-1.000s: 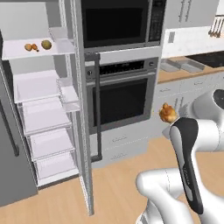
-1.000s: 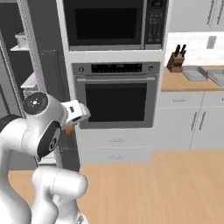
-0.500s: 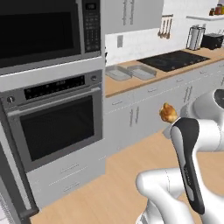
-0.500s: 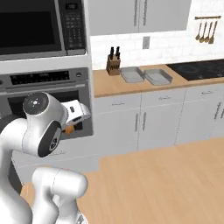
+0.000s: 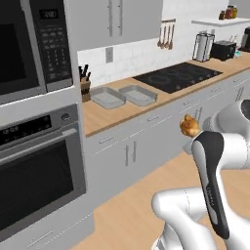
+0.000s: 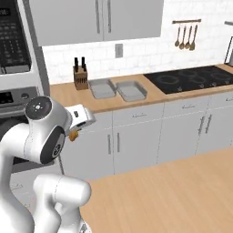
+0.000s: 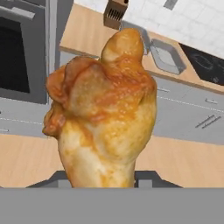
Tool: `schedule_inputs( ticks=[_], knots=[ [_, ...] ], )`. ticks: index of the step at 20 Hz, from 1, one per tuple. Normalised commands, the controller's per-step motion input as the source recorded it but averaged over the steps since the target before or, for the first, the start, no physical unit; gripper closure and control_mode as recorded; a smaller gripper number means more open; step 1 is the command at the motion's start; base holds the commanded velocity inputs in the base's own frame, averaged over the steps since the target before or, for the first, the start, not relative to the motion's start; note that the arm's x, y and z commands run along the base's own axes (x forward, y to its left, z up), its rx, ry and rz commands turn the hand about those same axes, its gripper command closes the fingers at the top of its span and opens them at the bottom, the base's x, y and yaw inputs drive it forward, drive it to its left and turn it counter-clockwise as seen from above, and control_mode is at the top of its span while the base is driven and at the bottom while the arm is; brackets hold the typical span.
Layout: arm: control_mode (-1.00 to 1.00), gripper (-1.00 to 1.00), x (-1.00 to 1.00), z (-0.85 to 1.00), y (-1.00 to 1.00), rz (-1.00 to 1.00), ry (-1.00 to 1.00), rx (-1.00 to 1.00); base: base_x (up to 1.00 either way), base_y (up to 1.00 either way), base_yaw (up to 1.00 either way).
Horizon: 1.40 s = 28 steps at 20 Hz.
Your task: Place one potato and one chicken drumstick in each tupperware on the nearby counter, to pack two identical lunches.
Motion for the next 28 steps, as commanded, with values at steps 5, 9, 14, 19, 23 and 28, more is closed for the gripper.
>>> schedule_inputs(
  ticks=[5,9,14,19,23,28],
  knots=[
    [1.00,1.00,0.00,0.00,0.00,0.00,0.00,0.00,1.00,-0.21,0.00],
    [1.00,1.00,0.00,0.00,0.00,0.00,0.00,0.00,1.00,0.01,0.08],
    [1.00,1.00,0.00,0.00,0.00,0.00,0.00,0.00,1.00,0.02,0.23],
    [1.00,1.00,0.00,0.00,0.00,0.00,0.00,0.00,1.00,0.00,0.33],
    [1.00,1.00,0.00,0.00,0.00,0.00,0.00,0.00,1.00,0.00,0.37],
    [-1.00,1.00,0.31,-0.36,-0.07,0.08,0.08,0.01,0.54,-0.01,0.19]
  ],
)
